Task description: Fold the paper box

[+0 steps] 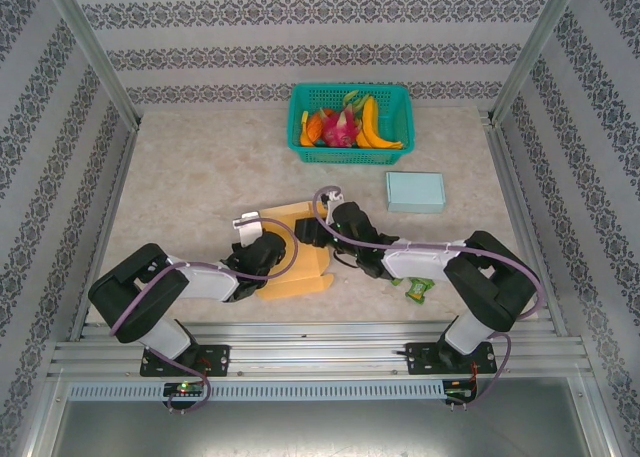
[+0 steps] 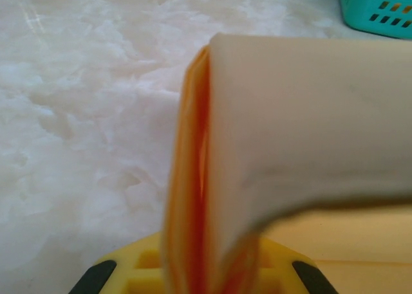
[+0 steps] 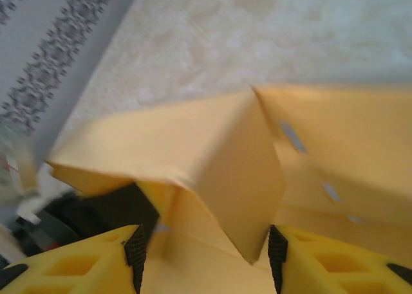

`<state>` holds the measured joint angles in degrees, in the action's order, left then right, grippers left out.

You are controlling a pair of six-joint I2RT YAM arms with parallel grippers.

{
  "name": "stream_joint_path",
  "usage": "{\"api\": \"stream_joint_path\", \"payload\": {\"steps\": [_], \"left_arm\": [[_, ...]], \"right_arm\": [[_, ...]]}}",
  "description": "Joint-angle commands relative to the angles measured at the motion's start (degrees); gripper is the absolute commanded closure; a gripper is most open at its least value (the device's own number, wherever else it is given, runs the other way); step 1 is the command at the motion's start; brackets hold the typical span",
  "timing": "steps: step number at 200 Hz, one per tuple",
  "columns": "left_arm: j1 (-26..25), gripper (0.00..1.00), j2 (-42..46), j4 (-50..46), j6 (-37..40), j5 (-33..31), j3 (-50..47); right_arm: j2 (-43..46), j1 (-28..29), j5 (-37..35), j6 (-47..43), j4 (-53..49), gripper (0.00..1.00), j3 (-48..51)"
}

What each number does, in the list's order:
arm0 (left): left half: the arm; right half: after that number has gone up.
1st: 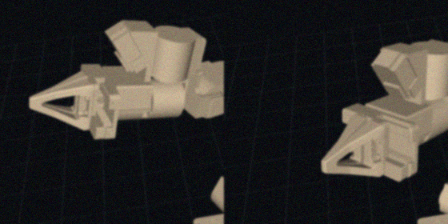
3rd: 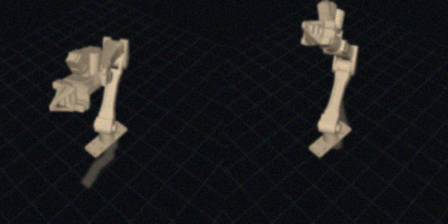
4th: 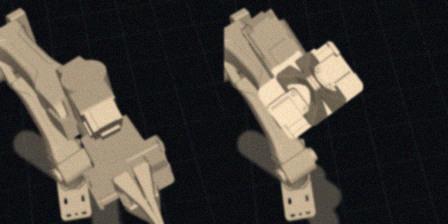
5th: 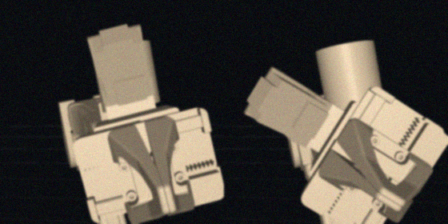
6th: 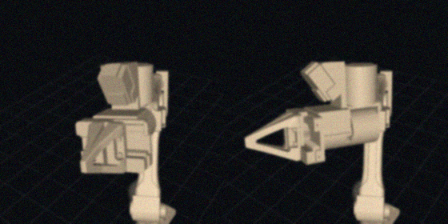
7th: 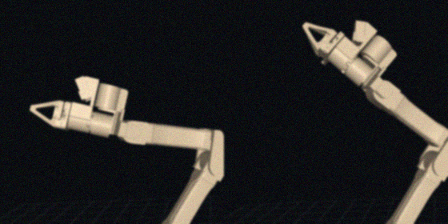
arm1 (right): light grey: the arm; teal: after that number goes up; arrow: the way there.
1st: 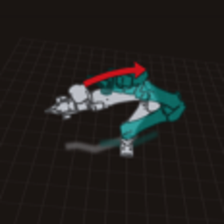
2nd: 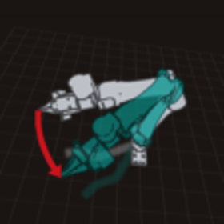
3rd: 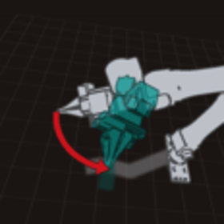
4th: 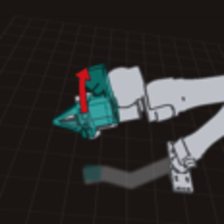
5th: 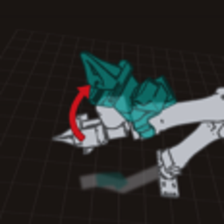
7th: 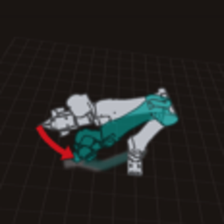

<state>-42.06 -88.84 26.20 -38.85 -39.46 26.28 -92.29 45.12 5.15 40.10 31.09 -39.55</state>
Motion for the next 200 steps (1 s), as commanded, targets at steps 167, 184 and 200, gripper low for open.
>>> {"api": "stream_joint_path", "payload": {"steps": [167, 184, 200], "left_arm": [[-0.7, 1.0, -0.1, 2.4, 0.4, 3.8, 0.5], [-0.7, 1.0, 0.4, 2.2, 0.5, 4.2, 0.5], [-0.7, 1.0, 0.5, 2.3, 0.5, 4.4, 0.5]], "right_arm": [[1.6, -4.2, -9.3, -11.3, -2.9, 0.44, 4.2], [1.1, -4.2, -9.9, -11.5, -2.9, 0.44, 4.1], [0.6, -4.2, -10.2, -11.8, -2.8, 0.44, 3.8]]}}
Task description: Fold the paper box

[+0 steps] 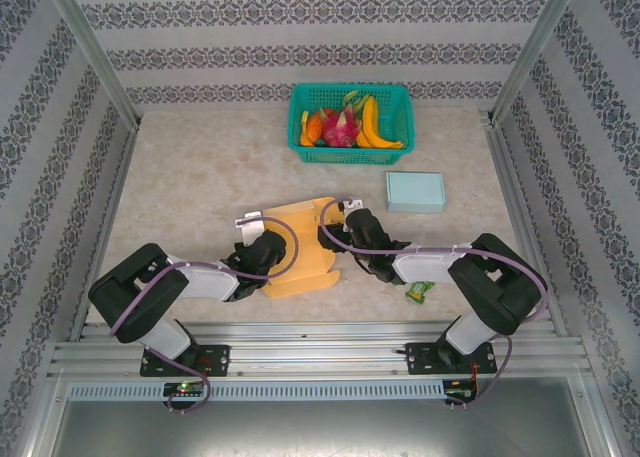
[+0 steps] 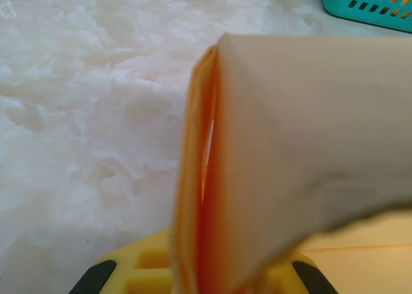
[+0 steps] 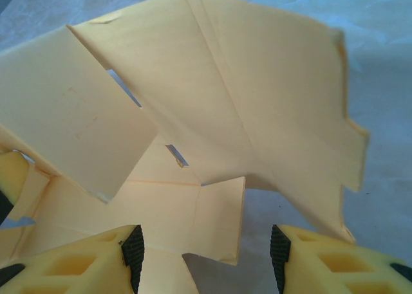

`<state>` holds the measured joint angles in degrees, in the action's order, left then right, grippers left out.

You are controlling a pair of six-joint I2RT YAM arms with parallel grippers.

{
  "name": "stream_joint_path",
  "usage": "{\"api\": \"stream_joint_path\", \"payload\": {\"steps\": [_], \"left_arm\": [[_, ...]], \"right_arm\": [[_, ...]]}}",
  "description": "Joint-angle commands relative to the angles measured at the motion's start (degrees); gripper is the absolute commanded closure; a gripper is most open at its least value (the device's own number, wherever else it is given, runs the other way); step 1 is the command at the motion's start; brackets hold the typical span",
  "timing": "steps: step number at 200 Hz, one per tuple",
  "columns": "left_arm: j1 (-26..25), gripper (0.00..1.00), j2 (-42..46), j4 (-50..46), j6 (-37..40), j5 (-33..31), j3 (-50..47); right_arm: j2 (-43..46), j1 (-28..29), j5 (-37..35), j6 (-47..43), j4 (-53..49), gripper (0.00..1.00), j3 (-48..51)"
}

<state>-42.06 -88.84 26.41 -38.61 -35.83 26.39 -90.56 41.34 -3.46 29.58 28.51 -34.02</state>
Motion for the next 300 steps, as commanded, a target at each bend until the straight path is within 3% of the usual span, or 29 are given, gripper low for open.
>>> {"api": "stream_joint_path", "payload": {"steps": [1, 155, 300], "left_arm": [[-0.7, 1.0, 0.5, 2.1, 0.3, 0.8, 0.4], [-1.0, 1.0, 0.5, 1.0, 0.0, 2.4, 2.0], [-1.3, 1.0, 2.9, 1.4, -0.5, 2.4, 0.4]], "right_arm": [[-1.2, -0.4, -1.6, -1.2, -0.3, 0.44, -1.7], [-2.8, 3.5, 10.3, 2.2, 5.9, 0.46, -4.1], [-4.3, 6.5, 7.6, 1.8, 6.2, 0.46, -3.6]]}}
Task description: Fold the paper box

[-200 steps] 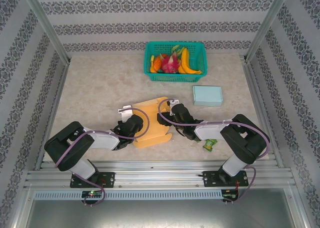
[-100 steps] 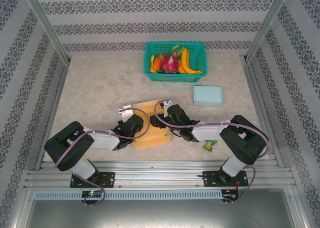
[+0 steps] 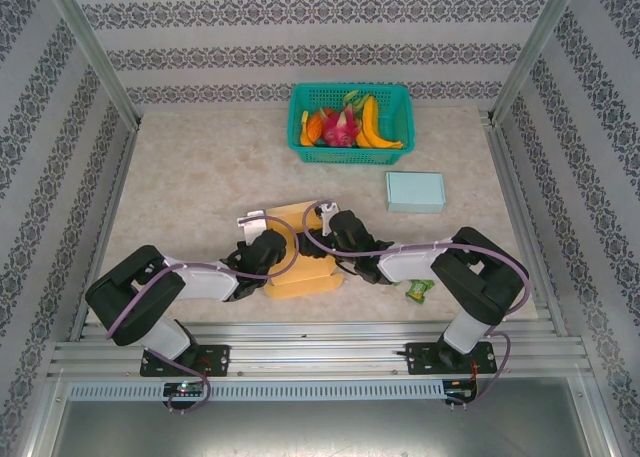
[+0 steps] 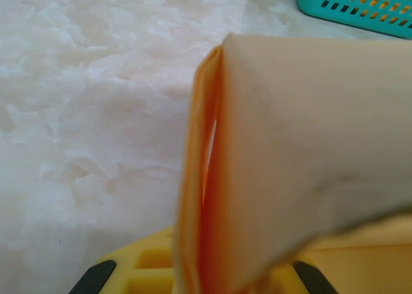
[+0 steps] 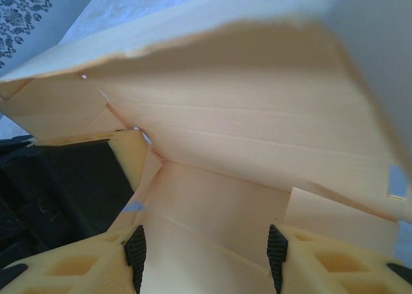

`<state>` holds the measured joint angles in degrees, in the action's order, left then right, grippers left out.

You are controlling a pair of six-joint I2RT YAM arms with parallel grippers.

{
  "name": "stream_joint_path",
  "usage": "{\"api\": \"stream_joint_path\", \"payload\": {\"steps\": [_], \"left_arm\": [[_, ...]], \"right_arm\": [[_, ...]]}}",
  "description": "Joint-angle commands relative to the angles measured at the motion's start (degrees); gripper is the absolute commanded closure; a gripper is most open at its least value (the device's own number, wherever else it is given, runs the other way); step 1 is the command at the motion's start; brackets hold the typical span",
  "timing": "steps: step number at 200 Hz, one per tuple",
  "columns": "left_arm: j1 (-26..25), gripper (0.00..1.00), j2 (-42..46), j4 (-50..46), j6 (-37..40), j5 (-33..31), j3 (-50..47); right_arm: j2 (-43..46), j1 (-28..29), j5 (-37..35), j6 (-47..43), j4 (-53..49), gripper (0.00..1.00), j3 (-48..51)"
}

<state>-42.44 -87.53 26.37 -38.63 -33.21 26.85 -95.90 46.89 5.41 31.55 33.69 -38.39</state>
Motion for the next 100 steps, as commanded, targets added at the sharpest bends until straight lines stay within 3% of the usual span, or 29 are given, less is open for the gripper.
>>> {"api": "stream_joint_path", "payload": {"steps": [1, 100], "left_arm": [[-1.0, 1.0, 1.5, 1.4, -0.5, -0.2, -0.1], [-1.0, 1.0, 1.2, -0.8, -0.9, -1.3, 0.9]], "right_arm": [[1.1, 1.0, -1.4, -0.1, 1.0, 0.46, 0.8], [11.1, 2.1, -4.0, -3.7, -2.7, 0.45, 5.8]]}}
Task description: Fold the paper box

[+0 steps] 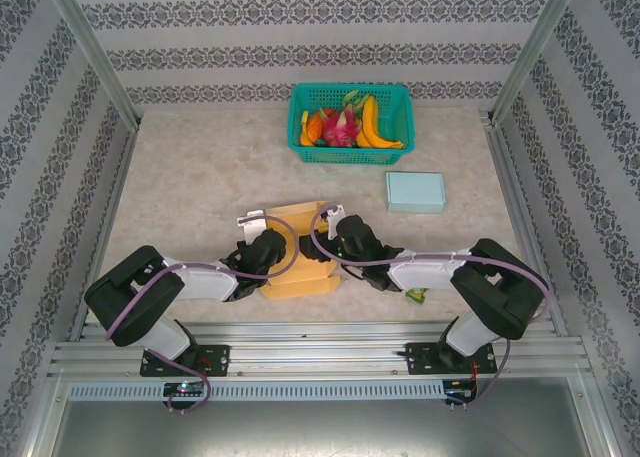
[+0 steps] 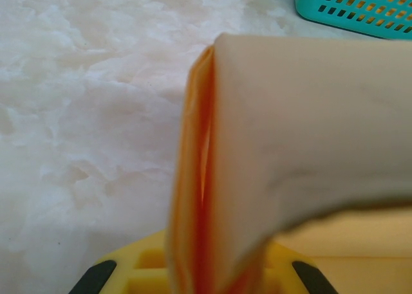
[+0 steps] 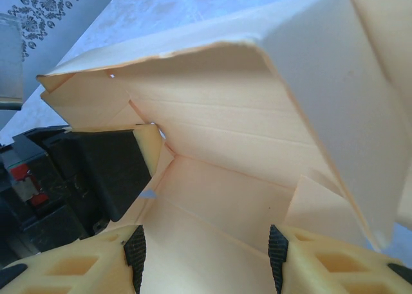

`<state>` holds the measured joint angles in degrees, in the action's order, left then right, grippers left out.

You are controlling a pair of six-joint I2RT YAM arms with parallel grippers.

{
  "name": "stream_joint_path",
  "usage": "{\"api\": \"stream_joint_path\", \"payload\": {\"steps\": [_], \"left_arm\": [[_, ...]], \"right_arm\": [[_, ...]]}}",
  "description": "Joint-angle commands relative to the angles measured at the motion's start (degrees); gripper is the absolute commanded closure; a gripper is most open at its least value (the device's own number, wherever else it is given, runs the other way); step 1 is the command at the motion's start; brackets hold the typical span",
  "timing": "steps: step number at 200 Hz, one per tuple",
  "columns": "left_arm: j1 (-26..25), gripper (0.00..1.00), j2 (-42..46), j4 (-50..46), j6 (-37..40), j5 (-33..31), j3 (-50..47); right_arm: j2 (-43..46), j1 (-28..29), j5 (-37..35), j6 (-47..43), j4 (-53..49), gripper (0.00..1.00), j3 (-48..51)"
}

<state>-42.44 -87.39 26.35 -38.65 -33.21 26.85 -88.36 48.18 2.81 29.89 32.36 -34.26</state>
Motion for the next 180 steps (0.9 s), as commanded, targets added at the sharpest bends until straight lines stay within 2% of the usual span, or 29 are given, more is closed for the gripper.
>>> {"api": "stream_joint_path", "payload": {"steps": [1, 44, 80, 96, 115, 135, 160, 180], "left_arm": [[-1.0, 1.0, 1.0, -0.8, -0.8, -1.3, 0.9], [-1.0, 1.0, 1.1, -2.5, -1.2, -1.4, 1.5], [-1.0, 1.0, 2.2, -5.2, -1.5, -1.9, 2.3], [-1.0, 1.0, 2.9, -6.1, -1.4, -2.1, 2.4], [-1.0, 1.0, 4.2, -7.8, -0.8, -2.0, 2.7], [-1.0, 1.0, 5.8, -10.1, -0.2, -1.2, 3.1], [-1.0, 1.0, 8.6, -10.7, 0.1, 0.2, 2.1], [-0.9, 1.0, 11.0, -10.5, 0.9, 1.3, 1.1]], "right_arm": [[3.7, 0.8, -1.4, -2.0, -1.4, 0.45, 1.8], [11.4, 0.9, -2.0, -4.8, -5.8, 0.45, 4.1], [21.3, 0.9, -4.0, -7.0, -12.1, 0.44, 6.1], [26.7, 0.9, -7.8, -8.3, -15.7, 0.44, 7.5], [33.7, 0.9, -17.3, -9.9, -19.8, 0.44, 9.8], [40.5, -0.1, -23.0, -10.8, -19.1, 0.43, 14.1], [45.2, -5.2, -20.2, -9.8, -17.1, 0.41, 19.3], [43.9, -12.7, -9.1, -8.7, -13.8, 0.4, 20.8]]}}
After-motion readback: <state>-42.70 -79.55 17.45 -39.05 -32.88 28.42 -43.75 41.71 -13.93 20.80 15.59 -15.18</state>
